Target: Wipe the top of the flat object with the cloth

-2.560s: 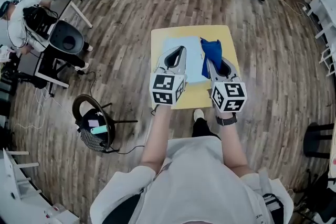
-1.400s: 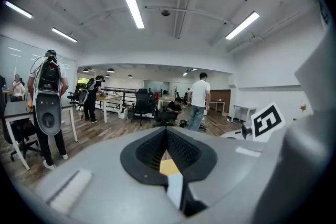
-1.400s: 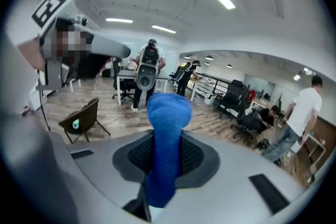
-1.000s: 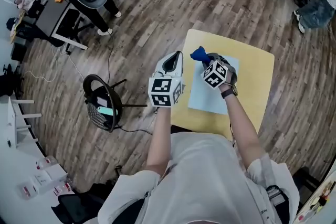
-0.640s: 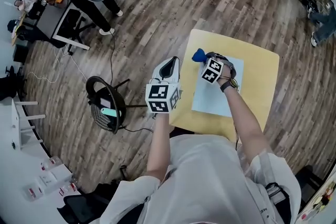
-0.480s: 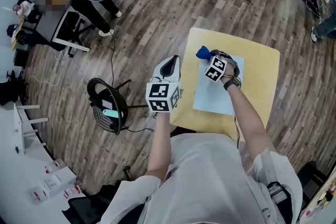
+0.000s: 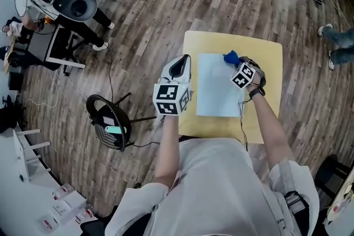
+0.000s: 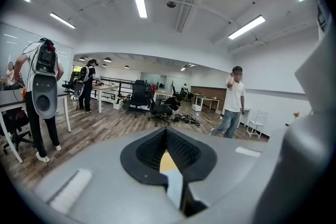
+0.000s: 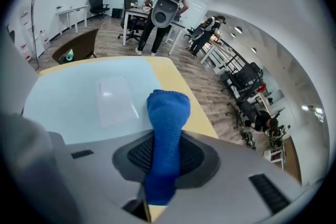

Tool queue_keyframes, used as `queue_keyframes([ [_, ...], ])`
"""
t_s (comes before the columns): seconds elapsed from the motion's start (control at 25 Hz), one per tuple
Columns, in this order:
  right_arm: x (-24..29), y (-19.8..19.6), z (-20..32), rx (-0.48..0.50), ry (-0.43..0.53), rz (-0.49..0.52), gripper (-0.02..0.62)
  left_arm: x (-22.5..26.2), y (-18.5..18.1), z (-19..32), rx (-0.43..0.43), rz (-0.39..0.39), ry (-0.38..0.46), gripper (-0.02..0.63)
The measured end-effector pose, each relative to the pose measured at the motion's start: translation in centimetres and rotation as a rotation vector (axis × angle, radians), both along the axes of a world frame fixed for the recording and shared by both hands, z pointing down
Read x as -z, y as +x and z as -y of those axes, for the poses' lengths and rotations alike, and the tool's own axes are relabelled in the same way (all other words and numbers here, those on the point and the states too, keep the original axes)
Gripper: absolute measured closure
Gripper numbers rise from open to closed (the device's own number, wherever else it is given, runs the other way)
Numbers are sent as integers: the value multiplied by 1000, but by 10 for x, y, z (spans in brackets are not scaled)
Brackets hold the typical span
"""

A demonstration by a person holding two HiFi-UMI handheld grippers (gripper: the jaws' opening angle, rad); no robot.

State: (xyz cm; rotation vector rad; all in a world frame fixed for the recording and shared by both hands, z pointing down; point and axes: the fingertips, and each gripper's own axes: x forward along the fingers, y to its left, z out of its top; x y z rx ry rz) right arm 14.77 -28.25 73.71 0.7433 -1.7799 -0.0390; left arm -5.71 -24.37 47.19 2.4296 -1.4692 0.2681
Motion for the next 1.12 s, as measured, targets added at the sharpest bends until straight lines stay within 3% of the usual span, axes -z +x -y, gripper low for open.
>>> queue_keyframes([
  [0.16,-1,33,-3,-53,-4,-4,512,-1,11,1,-25,0,-3,595],
  [0.4,-5,35,-8,-2,-14,-89,523,-6,5,-6,-6,10,-9,595],
  [0.52,11,0,-8,33,-12,-36,522,-7,-9,-8,23,9,-13,595],
  [0.72,25,-116,-18,273,3,48,523,-1,-34,-10,81,5,-3,595],
  [0.84,14,-165,-24,350,-11,57,523,2,-46,-14,99,8,1,595],
  [0.96,0,-178,-27,385,-25,35,523,5,-56,-18,116,13,8,595],
  [1.12,-2,-160,-27,351,-19,41,523,2,-63,-19,125,15,7,595],
])
